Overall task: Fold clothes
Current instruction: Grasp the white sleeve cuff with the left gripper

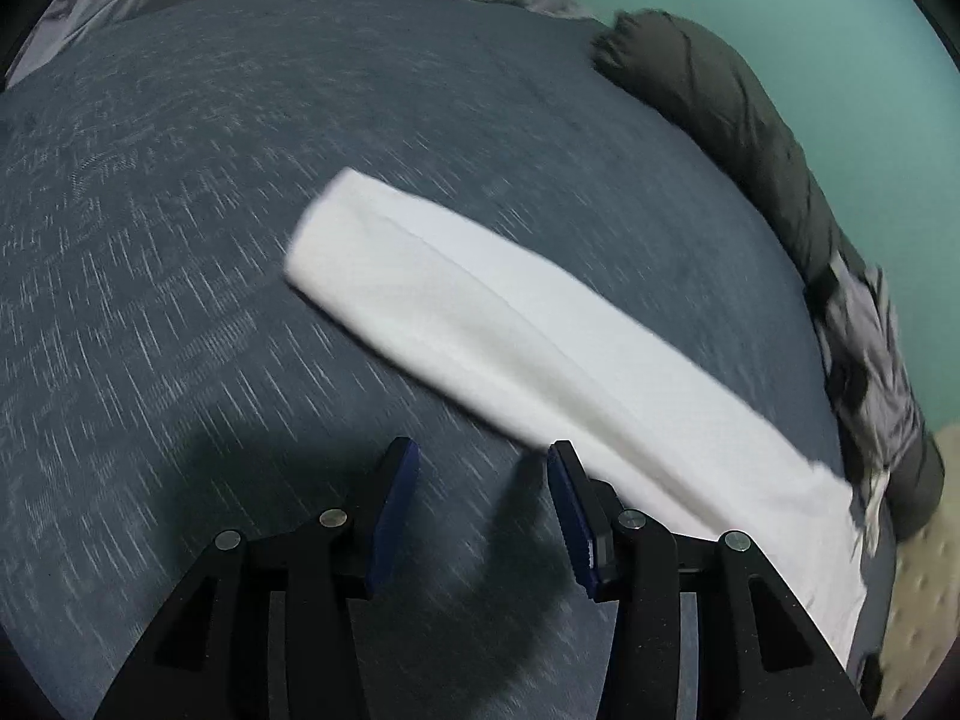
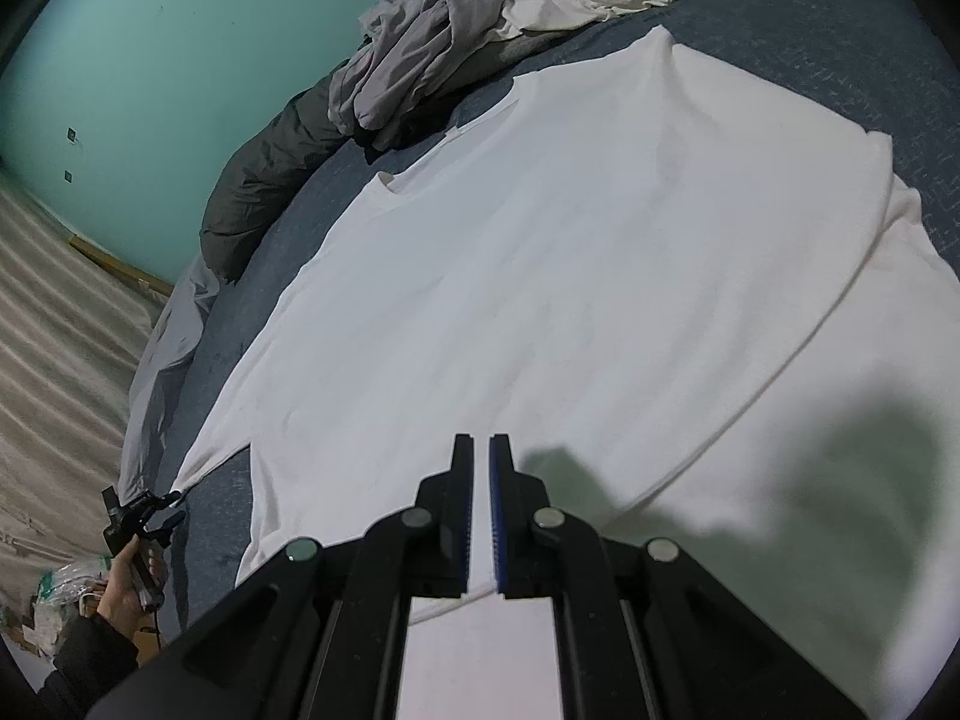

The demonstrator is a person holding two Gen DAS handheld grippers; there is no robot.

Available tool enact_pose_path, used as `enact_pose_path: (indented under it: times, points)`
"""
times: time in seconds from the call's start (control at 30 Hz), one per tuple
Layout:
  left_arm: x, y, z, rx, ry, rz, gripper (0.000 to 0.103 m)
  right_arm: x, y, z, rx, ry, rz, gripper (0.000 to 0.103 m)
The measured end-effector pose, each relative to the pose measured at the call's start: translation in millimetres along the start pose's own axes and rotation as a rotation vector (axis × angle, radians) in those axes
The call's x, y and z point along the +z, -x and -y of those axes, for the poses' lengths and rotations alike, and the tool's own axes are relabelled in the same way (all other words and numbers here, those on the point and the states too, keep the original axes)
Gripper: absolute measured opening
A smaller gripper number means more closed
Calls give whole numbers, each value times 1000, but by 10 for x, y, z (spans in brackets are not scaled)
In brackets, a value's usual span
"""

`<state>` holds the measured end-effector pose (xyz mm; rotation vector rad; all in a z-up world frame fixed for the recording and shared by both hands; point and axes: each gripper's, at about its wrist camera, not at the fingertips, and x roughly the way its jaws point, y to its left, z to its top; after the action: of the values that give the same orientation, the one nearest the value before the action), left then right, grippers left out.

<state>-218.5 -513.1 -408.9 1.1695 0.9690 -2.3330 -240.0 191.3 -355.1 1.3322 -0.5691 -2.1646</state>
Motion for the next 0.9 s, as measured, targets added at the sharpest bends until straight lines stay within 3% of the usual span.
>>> enact_pose_path:
  times: [0.27,0.57,0.63,0.7,0.77,0.9]
  points:
    - [236,-29,-346,-59,148,70,49,1,-55,-54,-1,24,-1,4]
    - [380,22,-573,-68,162,105,48,4,-56,-8,-10,21,3,4]
    - [395,-2,-508,-63,142,102,37,4,-55,2,-11,21,3,4]
    - [422,21,-509,-47,123,100,19,1,-57,12,-11,19,1,4]
    - [433,57,-512,-48,112,110,10,-1,-59,18,-10,18,0,4]
    - [464,166,-421,-60,66,136,5,9,-60,23,-7,18,2,4]
